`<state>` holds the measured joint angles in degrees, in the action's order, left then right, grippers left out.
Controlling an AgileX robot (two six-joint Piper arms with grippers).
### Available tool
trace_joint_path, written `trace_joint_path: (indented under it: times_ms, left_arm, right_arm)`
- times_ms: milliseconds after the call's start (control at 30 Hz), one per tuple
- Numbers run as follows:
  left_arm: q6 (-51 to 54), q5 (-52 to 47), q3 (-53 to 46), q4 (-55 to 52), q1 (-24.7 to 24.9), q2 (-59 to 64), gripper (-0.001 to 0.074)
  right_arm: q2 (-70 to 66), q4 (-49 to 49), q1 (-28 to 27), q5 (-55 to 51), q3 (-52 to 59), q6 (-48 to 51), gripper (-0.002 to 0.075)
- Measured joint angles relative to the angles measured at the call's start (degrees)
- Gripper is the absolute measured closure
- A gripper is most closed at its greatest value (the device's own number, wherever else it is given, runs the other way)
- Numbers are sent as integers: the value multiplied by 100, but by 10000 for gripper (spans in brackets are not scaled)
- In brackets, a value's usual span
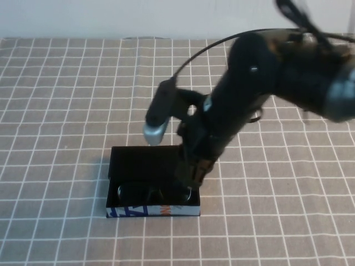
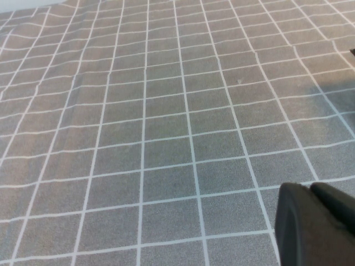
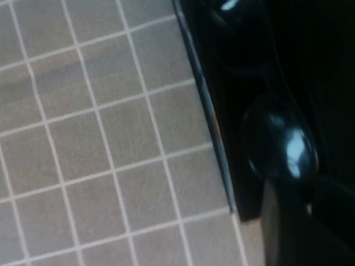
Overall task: Take glasses out of glasses case
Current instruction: Pick up the glasses from the glasses case
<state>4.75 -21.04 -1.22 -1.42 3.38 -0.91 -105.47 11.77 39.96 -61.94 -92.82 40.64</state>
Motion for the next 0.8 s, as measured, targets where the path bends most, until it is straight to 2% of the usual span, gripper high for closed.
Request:
trace_joint_path:
  times_ms: [167,233,400,800]
  left_arm:
    - [0,0,0,0,0,0,739]
    - [0,0,0,0,0,0,739]
    - [0,0,0,0,0,0,739]
    - [0,0,0,0,0,0,740]
  right_arm:
    - [-808,50,112,-277,-781,1026,459]
    - [-1052,59,138,-322,-991,1467,428]
    - [-1542,128,175,-323,-1368,2015,412]
    - [-2064,226,185,-148,-1768,2092,409]
